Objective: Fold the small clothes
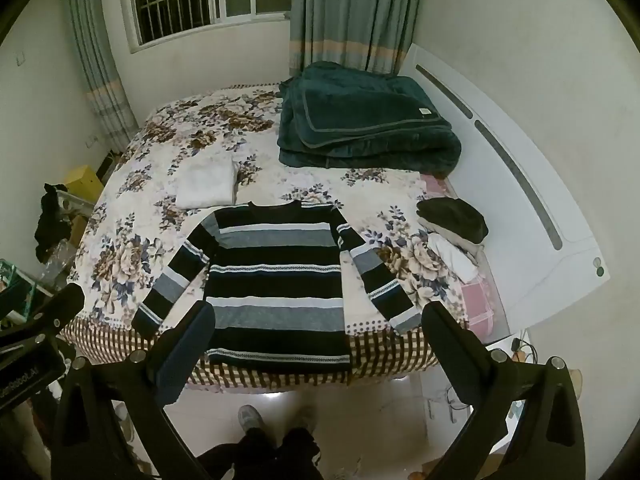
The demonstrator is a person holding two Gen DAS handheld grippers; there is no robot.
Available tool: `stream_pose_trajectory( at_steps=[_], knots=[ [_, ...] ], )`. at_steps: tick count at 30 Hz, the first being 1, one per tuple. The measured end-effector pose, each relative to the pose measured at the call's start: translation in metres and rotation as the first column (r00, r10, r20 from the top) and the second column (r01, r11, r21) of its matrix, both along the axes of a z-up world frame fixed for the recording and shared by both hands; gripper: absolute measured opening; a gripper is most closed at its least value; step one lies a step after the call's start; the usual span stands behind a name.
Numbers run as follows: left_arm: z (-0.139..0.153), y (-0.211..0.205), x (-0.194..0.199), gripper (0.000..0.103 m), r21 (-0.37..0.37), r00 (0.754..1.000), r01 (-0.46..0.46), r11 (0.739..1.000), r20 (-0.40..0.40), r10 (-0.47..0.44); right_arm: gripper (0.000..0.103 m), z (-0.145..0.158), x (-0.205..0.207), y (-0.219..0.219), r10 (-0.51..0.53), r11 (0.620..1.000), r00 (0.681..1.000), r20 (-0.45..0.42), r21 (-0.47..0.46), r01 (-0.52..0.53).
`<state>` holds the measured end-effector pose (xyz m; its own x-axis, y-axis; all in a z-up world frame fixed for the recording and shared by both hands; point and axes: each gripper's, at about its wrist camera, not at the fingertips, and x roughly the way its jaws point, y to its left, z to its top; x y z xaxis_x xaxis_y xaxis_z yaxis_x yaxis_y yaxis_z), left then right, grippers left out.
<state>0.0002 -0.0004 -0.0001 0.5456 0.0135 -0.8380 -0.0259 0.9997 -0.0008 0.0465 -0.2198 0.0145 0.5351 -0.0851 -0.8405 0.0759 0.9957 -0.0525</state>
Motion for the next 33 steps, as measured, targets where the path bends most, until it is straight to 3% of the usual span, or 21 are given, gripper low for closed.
stream_pose_trajectory(
  at_steps=[33],
  knots=[
    [0.0015,0.0016,0.0018,0.103,-0.020,1.000,-0.001,1.000,0.009,0.001,0.103,0.0034,0.0026,0.0078,0.010,1.000,1.000,0.007,0.002,-0.010]
  ],
)
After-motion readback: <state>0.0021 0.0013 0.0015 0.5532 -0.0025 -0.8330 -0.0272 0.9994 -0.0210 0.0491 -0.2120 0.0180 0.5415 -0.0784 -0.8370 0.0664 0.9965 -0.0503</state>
